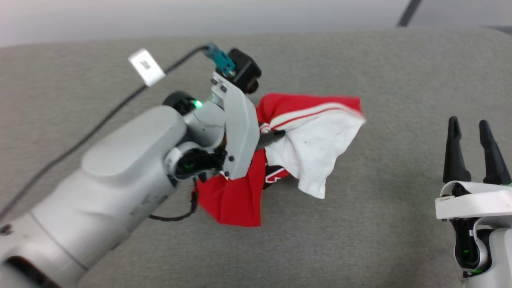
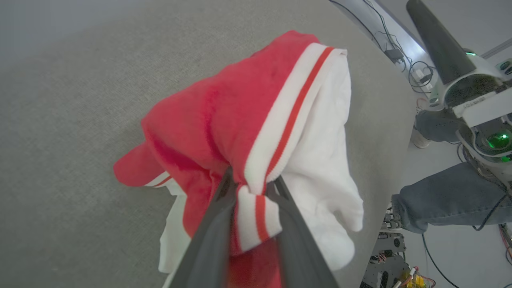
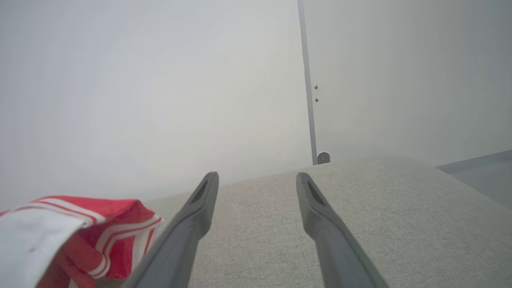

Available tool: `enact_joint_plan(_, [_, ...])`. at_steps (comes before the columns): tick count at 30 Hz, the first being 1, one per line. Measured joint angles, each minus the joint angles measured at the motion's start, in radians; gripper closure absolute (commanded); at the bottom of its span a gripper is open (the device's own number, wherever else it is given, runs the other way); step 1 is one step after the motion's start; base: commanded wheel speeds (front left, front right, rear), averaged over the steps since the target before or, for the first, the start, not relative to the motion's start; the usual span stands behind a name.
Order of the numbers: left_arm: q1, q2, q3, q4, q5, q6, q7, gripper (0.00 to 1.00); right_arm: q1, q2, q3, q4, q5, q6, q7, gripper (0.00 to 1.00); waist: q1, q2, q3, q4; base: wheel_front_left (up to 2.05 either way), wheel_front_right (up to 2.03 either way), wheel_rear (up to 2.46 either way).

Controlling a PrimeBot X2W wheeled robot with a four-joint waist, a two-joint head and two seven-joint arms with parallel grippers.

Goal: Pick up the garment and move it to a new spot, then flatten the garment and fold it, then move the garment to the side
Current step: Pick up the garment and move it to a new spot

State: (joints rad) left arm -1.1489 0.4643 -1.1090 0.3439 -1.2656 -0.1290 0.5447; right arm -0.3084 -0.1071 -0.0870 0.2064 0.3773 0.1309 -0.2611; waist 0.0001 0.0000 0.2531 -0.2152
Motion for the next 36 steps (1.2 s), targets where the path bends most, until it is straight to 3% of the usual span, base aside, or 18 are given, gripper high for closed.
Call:
enact_joint_plan(8, [0.002, -0.095, -0.075, 0.225, -0.028, 0.0, -0.028, 1.0, 0.002, 0.042, -0.014, -0.06, 0.013, 0.0, 0.0, 0.0, 0.0, 0.0, 0.076, -0.09, 0.0, 0.0, 0.0])
enact_joint_plan(23, [-0.03, -0.111, -0.13, 0.334, -0.06, -0.012, 0.037, 1.0, -0.022, 0.054, 0.022, -0.069, 0.052, 0.0, 0.0, 0.0, 0.0, 0.0, 0.196, -0.208, 0.0, 0.0, 0.0])
enact_joint_plan(24, [-0.033, -0.112, -0.131, 0.33, -0.057, -0.012, 0.037, 0.84, -0.028, 0.053, 0.024, -0.069, 0.047, 0.0, 0.0, 0.0, 0.0, 0.0, 0.199, -0.208, 0.0, 0.0, 0.0])
enact_joint_plan(25, [-0.034, -0.113, -0.133, 0.324, -0.049, -0.012, 0.034, 0.58, -0.031, 0.053, 0.028, -0.068, 0.041, 0.0, 0.0, 0.0, 0.0, 0.0, 0.199, -0.206, 0.0, 0.0, 0.0])
enact_joint_plan(26, [-0.034, -0.116, -0.137, 0.32, -0.041, -0.012, 0.021, 0.2, -0.031, 0.054, 0.032, -0.066, 0.034, 0.0, 0.0, 0.0, 0.0, 0.0, 0.199, -0.203, 0.0, 0.0, 0.0])
enact_joint_plan(27, [-0.034, -0.119, -0.14, 0.315, -0.033, -0.012, 0.006, 0.0, -0.031, 0.055, 0.036, -0.063, 0.026, 0.0, 0.0, 0.0, 0.0, 0.0, 0.199, -0.198, 0.0, 0.0, 0.0])
enact_joint_plan(36, [-0.027, -0.162, -0.156, 0.251, -0.057, -0.003, -0.202, 0.0, -0.031, 0.015, 0.071, -0.022, -0.018, 0.0, 0.0, 0.0, 0.0, 0.0, 0.161, -0.112, 0.0, 0.0, 0.0])
